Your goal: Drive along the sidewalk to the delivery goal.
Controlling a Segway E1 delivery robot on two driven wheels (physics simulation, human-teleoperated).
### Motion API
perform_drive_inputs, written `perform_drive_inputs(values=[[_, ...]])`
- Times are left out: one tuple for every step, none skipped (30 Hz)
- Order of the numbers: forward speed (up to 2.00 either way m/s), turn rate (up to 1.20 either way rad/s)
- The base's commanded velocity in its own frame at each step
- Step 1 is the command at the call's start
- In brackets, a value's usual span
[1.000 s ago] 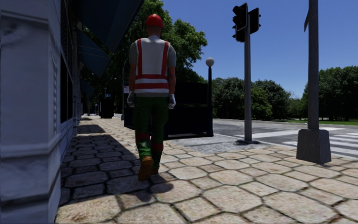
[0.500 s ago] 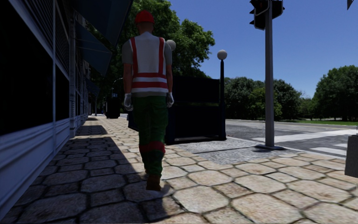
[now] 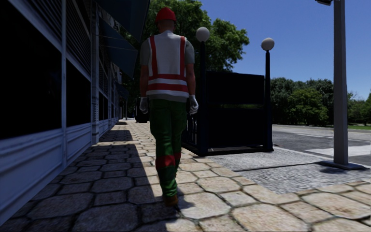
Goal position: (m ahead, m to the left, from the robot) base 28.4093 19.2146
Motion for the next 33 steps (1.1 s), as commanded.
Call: perform_drive_inputs(values=[[1.37, 0.4], [1.37, 0.4], [1.37, 0.4], [1.37, 0.4], [1.37, 0.4], [1.37, 0.4], [1.37, 0.4], [1.37, 0.4], [1.37, 0.4], [1.37, 0.4], [1.37, 0.4], [1.37, 0.4], [1.37, 0.41], [1.37, 0.42], [1.37, 0.42], [1.37, 0.43], [1.37, 0.43], [1.37, 0.43], [1.37, 0.43], [1.37, 0.43], [1.37, 0.44], [1.37, 0.45], [1.37, 0.46], [1.37, 0.46], [1.37, 0.47], [1.37, 0.48], [1.37, 0.48], [1.37, 0.48], [1.37, 0.48], [1.37, 0.48], [1.37, 0.48], [1.37, 0.48], [1.37, 0.48]])
